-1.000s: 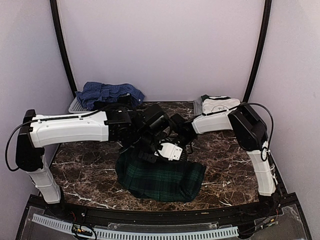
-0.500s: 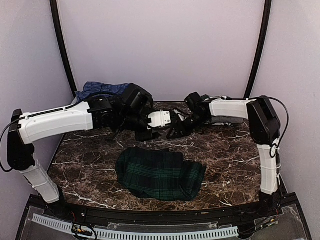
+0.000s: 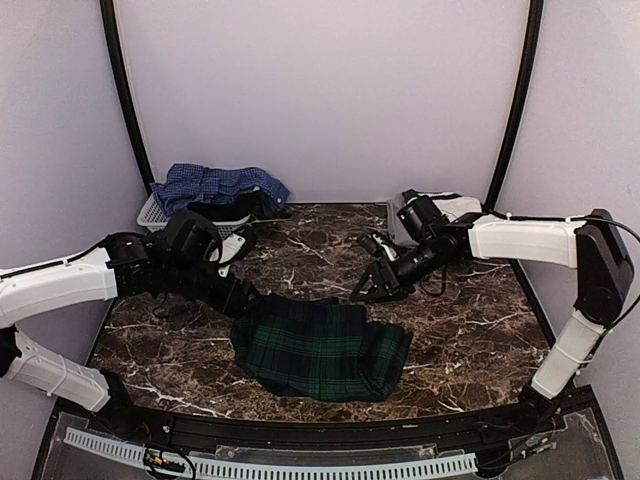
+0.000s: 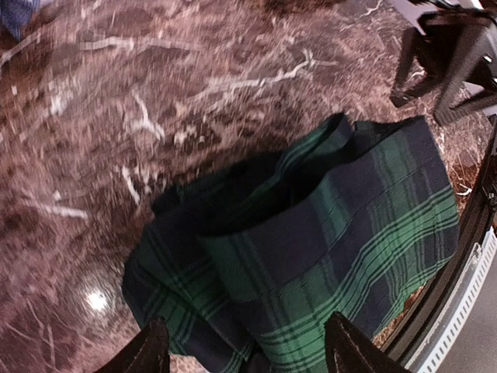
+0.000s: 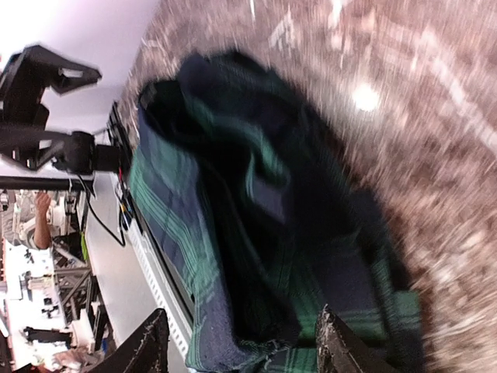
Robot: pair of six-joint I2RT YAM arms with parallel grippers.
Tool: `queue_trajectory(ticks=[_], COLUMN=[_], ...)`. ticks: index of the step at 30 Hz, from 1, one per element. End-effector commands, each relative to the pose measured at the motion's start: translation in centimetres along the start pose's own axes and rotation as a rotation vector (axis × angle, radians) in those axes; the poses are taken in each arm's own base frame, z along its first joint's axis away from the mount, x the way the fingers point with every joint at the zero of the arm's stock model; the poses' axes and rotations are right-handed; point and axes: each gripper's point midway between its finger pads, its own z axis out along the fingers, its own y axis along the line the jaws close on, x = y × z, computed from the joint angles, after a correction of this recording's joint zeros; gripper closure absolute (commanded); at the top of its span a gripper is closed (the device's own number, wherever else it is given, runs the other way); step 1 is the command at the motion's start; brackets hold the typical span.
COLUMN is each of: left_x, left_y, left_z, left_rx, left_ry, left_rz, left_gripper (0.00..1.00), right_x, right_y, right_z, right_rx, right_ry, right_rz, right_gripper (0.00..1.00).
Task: Fold and stack the mixed laundry pile
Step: Fold the rectangle-folded skirt at the center of the board.
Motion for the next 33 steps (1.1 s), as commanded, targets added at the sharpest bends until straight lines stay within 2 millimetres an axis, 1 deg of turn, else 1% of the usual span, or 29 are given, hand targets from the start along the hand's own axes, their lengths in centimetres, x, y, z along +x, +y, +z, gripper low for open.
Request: queue_trajectory(ticks=[1,2,3,4,5,6,9,11,12,13,14,15,16,17,19,20,21,22,23,24,25,26,28,29,31,33], left_x=[1.8,2.3,2.1,2.5,2.2,2.6,2.5,2.4,2.1,2.2,1.8,2.0,1.5,1.7,0.9,0.8,0.5,0.2,-0.3,-0.6,-1.0,-1.2,-0.8,-0.6,0.3,1.4], left_y=[0.2,0.3,0.3,0.3,0.2,0.2,-0.1,-0.3,-0.5,-0.5,-0.7,-0.7,-0.8,-0.8,-1.2,-1.2,-1.4,-1.5,-1.6,-1.6,-1.8,-1.9,-1.8,-1.9,-1.7,-1.2], left_z=[1.1,1.5,1.7,2.1,2.4,3.0,3.9,4.6,4.7,5.1,5.2,5.7,5.8,6.2,6.5,6.5,6.6,6.6,6.6,6.6,6.6,6.7,7.8,8.1,9.4,10.8], left_rx=[0.088,0.095,0.104,0.115,0.125,0.136,0.163,0.182,0.196,0.198,0.206,0.208,0.214,0.218,0.232,0.235,0.243,0.248,0.255,0.258,0.266,0.27,0.271,0.279,0.273,0.253], left_ry=[0.023,0.035,0.024,0.038,0.028,0.045,0.046,0.046,0.037,0.046,0.041,0.055,0.052,0.068,0.072,0.075,0.072,0.066,0.057,0.048,0.043,0.04,0.064,0.073,0.101,0.126], left_rz=[-0.261,-0.275,-0.284,-0.293,-0.3,-0.309,-0.314,-0.312,-0.305,-0.305,-0.301,-0.297,-0.293,-0.289,-0.284,-0.283,-0.278,-0.273,-0.265,-0.258,-0.254,-0.248,-0.249,-0.249,-0.259,-0.274], left_gripper=[0.33,0.33,0.33,0.33,0.33,0.33,0.34,0.35,0.36,0.37,0.37,0.38,0.38,0.39,0.44,0.49,0.53,0.61,0.66,0.74,0.77,0.83,0.88,0.9,0.93,0.93], right_x=[2.6,3.0,3.2,3.3,3.5,3.6,3.8,3.7,3.8,3.9,4.1,4.2,4.3,4.3,4.1,4.0,4.0,4.2,4.4,4.8,5.1,6.0,7.2,7.9,9.5,10.7], right_y=[0.0,-0.1,0.1,0.1,0.2,0.4,0.9,1.0,0.8,0.6,0.3,0.1,0.1,0.2,0.6,0.9,1.1,1.3,1.3,1.2,1.1,0.4,-1.2,-2.3,-4.8,-6.9], right_z=[2.3,2.6,2.8,3.0,3.1,3.1,3.1,3.2,3.4,3.7,4.0,4.3,4.4,4.4,3.8,3.3,2.9,2.4,2.1,1.7,1.4,1.3,1.5,1.7,2.4,3.2], right_rx=[0.017,0.011,0.002,-0.001,-0.004,-0.011,-0.018,-0.015,-0.015,-0.017,-0.017,-0.019,-0.021,-0.022,-0.014,-0.007,0.002,0.01,0.022,0.036,0.051,0.077,0.13,0.17,0.251,0.304], right_ry=[0.043,0.044,0.046,0.048,0.049,0.048,0.048,0.046,0.054,0.061,0.072,0.08,0.085,0.083,0.068,0.057,0.049,0.045,0.041,0.037,0.033,0.038,0.047,0.062,0.1,0.125], right_rz=[0.092,0.102,0.107,0.113,0.119,0.118,0.118,0.113,0.119,0.125,0.134,0.138,0.139,0.137,0.125,0.119,0.116,0.114,0.117,0.12,0.126,0.143,0.171,0.187,0.216,0.241], right_gripper=[0.38,0.38,0.38,0.38,0.38,0.38,0.38,0.41,0.42,0.43,0.46,0.5,0.54,0.6,0.75,0.82,0.89,0.97,1.0,1.0,1.0,1.0,1.0,1.0,1.0,1.0])
